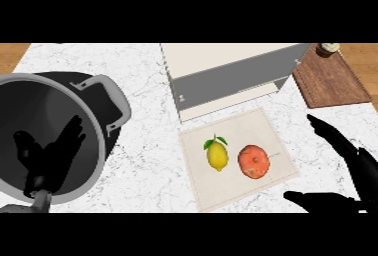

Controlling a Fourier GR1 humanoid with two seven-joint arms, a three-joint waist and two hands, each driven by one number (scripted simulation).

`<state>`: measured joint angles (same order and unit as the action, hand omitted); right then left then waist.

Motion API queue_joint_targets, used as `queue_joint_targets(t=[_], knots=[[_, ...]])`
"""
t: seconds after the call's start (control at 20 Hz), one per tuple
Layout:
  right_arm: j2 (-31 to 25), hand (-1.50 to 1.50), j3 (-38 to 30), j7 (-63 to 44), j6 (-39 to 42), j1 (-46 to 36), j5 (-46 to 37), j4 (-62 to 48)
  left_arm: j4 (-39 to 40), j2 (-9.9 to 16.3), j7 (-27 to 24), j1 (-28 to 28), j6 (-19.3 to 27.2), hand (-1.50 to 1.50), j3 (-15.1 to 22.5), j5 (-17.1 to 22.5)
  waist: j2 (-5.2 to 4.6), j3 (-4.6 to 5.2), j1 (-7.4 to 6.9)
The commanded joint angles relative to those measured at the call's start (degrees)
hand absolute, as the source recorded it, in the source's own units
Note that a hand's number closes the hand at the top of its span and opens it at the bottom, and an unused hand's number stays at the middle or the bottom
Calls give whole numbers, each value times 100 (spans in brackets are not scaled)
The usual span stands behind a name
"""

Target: Pick the lemon from the placemat and place it in the tiered shelf

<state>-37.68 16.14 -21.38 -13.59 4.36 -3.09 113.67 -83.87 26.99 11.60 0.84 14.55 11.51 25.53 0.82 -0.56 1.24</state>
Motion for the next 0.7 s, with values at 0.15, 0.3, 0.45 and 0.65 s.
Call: queue_joint_targets(t=[0.15,0.3,0.45,0.65], knots=[[-100,-150,709,-2625,298,-992,-738,876,336,-173,84,-94,-173,0,171,-63,-94,81,-202],[150,-150,1011,-3687,281,-1460,-1289,830,555,-158,162,259,-249,0,35,-42,-100,81,-166],[612,-150,1278,-4574,354,-2240,-1770,493,561,-330,66,178,-231,0,128,-106,-102,82,-223],[1192,-150,1715,-5205,590,-2899,-2353,-258,596,-423,87,209,-174,0,204,-217,-108,84,-243]])
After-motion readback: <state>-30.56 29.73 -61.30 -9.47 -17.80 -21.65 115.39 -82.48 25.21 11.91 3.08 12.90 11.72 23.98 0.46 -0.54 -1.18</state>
